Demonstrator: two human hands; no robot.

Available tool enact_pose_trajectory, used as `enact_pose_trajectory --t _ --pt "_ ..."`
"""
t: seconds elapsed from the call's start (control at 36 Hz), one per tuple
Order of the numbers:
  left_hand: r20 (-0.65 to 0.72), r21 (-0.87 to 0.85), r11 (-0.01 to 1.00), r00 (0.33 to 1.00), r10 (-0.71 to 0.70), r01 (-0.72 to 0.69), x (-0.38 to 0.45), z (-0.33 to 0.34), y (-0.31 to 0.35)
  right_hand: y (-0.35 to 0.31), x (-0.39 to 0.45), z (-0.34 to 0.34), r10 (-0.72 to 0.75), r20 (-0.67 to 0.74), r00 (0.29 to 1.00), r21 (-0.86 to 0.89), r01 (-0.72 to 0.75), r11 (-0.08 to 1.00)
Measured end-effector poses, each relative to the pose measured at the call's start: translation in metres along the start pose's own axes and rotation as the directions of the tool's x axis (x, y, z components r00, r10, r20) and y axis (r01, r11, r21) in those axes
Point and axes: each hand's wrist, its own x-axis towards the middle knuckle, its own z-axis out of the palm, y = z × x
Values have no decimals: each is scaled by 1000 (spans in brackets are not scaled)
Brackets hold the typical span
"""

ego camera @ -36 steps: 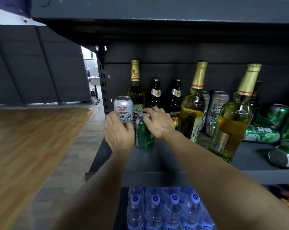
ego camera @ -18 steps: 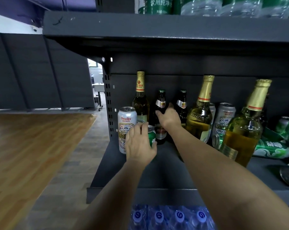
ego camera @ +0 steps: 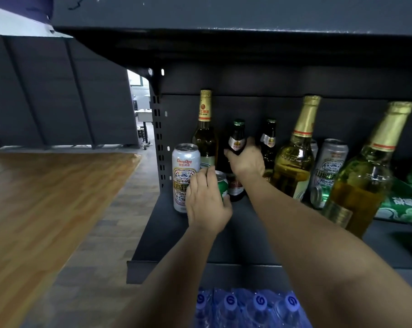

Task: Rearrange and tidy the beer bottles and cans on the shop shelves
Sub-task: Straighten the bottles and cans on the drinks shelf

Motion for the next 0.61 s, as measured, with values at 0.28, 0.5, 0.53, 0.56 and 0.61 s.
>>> enact_pose_trajectory --t 0.28,0.5,0.53,0.56,0.61 --pt "37 -28 995 995 -96 97 -4 -5 7 4 -44 -21 -87 -2 996 -40 86 995" --pt "107 78 993 989 -98 90 -2 -16 9 14 -73 -36 -174 -82 981 -113 164 980" --pt "116 77 993 989 -94 85 -3 -18 10 15 -77 -37 -189 -87 978 -120 178 977" --pt "119 73 994 989 -88 79 -4 -19 10 16 -80 -39 -199 -90 976 -122 187 975" --pt "110 58 996 991 -72 66 -6 -20 12 17 -87 -41 -211 -92 973 -115 200 973"
